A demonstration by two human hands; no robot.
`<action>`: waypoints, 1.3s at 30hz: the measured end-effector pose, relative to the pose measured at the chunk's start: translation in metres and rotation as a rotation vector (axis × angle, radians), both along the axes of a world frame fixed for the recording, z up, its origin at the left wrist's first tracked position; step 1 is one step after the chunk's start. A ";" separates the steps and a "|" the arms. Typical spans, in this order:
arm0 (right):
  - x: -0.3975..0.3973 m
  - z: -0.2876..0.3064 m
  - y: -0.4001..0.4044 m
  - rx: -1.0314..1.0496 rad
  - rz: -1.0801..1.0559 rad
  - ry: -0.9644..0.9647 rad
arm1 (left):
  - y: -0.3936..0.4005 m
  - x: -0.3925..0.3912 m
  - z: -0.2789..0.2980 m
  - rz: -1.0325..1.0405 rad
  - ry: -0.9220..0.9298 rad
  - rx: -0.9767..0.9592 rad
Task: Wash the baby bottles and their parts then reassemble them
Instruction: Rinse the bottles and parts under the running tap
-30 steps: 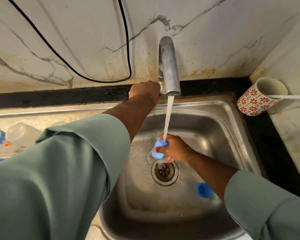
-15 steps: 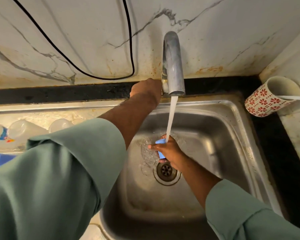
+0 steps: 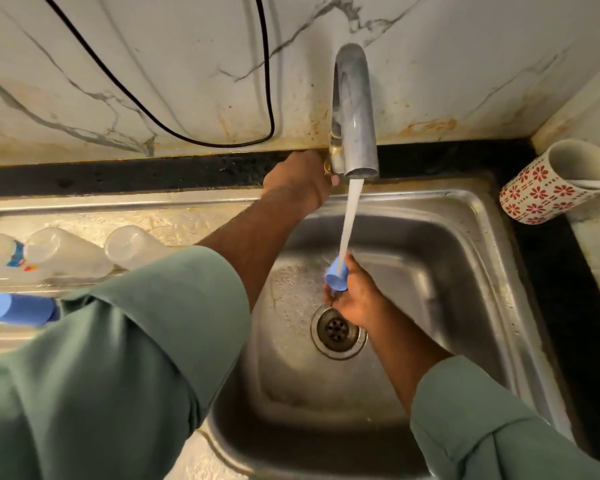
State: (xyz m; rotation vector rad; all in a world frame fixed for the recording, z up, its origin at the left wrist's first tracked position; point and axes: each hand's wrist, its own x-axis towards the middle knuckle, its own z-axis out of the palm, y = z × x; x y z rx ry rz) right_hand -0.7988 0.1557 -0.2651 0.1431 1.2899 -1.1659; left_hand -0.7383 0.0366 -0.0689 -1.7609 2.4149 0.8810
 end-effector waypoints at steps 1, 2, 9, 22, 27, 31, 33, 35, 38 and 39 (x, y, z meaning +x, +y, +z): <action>0.001 0.001 0.002 -0.013 -0.030 -0.027 | -0.001 0.002 -0.005 0.063 0.107 0.051; 0.002 0.002 0.005 -0.063 -0.057 -0.049 | -0.001 0.003 -0.008 0.156 0.227 0.115; -0.010 -0.024 0.031 -0.329 0.667 1.478 | 0.005 0.008 -0.044 0.858 1.028 0.547; -0.018 0.034 0.025 -0.269 0.388 1.113 | 0.022 -0.001 -0.009 0.324 0.868 0.360; -0.031 0.073 0.026 -0.357 0.345 1.327 | 0.030 0.026 -0.016 0.147 0.635 0.361; -0.041 0.066 0.048 -0.168 0.876 1.474 | 0.058 0.053 -0.035 -0.052 0.361 0.197; -0.039 0.068 0.057 -0.081 0.876 1.534 | 0.078 0.071 -0.037 -0.163 0.081 0.094; -0.040 0.071 0.059 -0.166 0.618 1.556 | 0.092 0.089 -0.036 -0.167 -0.005 0.031; -0.026 0.085 0.069 -0.168 0.982 1.412 | 0.115 0.120 -0.024 -0.106 0.019 0.025; -0.017 0.090 0.072 -0.093 1.054 1.405 | 0.122 0.134 -0.019 -0.092 0.016 0.013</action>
